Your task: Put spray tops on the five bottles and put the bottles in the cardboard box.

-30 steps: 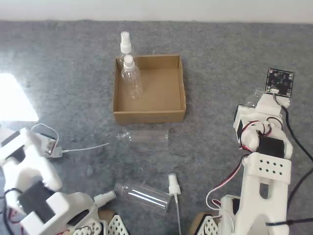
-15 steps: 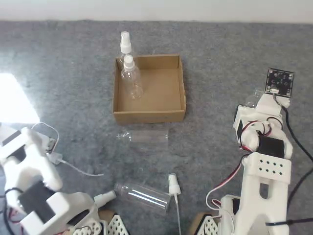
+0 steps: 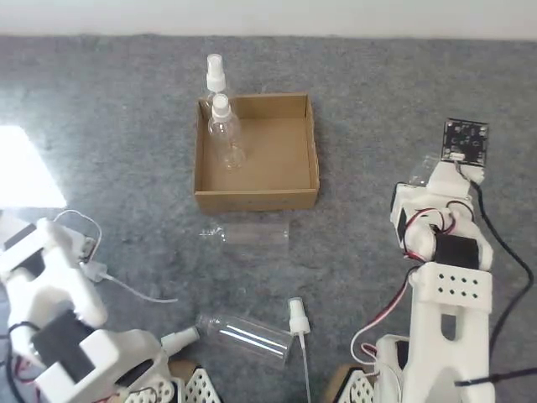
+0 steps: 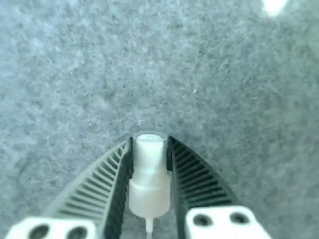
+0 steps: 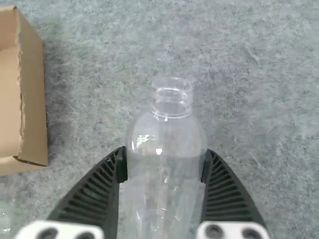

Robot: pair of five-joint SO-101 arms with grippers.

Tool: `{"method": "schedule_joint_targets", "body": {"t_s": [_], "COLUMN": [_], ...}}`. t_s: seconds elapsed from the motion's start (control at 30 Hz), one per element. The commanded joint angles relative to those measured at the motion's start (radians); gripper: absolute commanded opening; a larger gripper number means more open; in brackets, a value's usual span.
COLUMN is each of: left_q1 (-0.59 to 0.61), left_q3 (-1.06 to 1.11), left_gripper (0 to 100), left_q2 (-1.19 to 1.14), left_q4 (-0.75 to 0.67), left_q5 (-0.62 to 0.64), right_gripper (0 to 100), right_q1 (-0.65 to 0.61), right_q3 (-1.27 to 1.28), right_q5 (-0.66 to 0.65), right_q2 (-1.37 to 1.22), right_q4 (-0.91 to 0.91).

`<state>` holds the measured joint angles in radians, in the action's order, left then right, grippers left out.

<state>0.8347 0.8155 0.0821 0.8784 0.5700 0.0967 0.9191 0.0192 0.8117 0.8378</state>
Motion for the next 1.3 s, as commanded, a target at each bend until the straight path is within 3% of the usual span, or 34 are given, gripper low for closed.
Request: {"method": "schedule_joint_targets", "body": {"t_s": [0.0, 0.2, 0.43, 0.8, 1.03, 1.27], "left_q1": [-0.020, -0.032, -0.035, -0.031, -0.031, -0.031], "left_q3": [-0.008, -0.007, -0.031, -0.407, -0.427, -0.427], "left_gripper": [10, 19, 15, 14, 2, 1], "left_q2": [0.009, 0.008, -0.026, -0.387, -0.405, -0.405], "left_q4": [-0.035, -0.034, -0.012, 0.278, 0.293, 0.293], "left_q5": [-0.057, -0.063, -0.068, -0.068, -0.069, -0.069], "right_gripper": [8.4, 8.4, 8.4, 8.4, 8.4, 8.4], "right_q1": [-0.015, -0.015, -0.015, -0.019, -0.019, -0.019], "right_q3": [-0.015, -0.015, -0.015, -0.015, -0.015, -0.015], "right_q5": [0.002, 0.002, 0.002, -0.017, -0.025, -0.025], "right_q2": [0.036, 0.031, 0.030, 0.030, 0.030, 0.030], "right_q4": [-0.012, -0.012, -0.012, -0.012, -0.012, -0.012]}}
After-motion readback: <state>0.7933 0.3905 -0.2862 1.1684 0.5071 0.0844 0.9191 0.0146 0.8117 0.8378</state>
